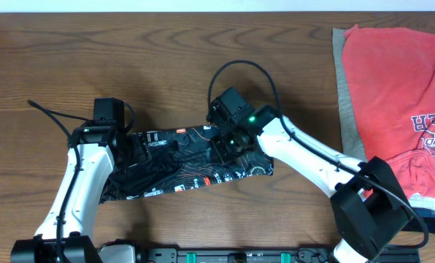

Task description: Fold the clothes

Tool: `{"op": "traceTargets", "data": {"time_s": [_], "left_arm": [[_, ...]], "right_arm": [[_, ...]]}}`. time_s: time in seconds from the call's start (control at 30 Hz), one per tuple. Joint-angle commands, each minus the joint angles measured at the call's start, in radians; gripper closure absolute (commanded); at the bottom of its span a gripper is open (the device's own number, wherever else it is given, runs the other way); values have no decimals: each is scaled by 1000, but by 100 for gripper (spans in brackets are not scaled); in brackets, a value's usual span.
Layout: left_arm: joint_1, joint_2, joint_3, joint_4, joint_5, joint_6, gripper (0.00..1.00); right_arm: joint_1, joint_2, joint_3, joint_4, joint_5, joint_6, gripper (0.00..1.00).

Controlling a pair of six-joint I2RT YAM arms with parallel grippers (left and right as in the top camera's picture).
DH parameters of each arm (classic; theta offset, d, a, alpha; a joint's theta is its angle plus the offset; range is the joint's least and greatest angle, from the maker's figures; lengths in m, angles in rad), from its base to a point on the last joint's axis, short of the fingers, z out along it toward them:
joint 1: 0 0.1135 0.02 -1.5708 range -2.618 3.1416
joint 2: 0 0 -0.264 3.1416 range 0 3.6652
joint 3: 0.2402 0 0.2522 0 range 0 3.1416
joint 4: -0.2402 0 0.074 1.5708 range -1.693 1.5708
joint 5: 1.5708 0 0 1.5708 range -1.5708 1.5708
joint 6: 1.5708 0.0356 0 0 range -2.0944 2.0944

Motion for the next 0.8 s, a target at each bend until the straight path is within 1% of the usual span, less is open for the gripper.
{"op": "traceTargets", "data": {"time_s": [0.0, 0.1, 0.2, 0.3, 0.43, 0.5, 0.63, 0.77], "left_arm": [[5, 1, 16, -5, 0, 9, 19], [5, 1, 16, -5, 0, 9, 19], [5, 1, 16, -5, 0, 9, 19], [5, 1, 16, -5, 0, 9, 19], [5, 1, 16, -5, 0, 9, 19], [5, 1, 16, -5, 0, 9, 19], [5, 1, 16, -5, 0, 9, 19], [5, 1, 16, -5, 0, 9, 19]], "right_arm": [[15, 7, 10, 2, 41, -39, 39], [-1, 5, 10, -7, 152, 21, 41], [-17, 5, 10, -26, 238, 117, 41], [-40, 5, 10, -34, 238, 149, 43], [-43, 6, 5, -36, 191, 155, 49], [-31, 7, -2, -36, 158, 155, 49], [-19, 10, -33, -24, 154, 180, 50], [-18, 11, -69, 22, 154, 234, 58]]}}
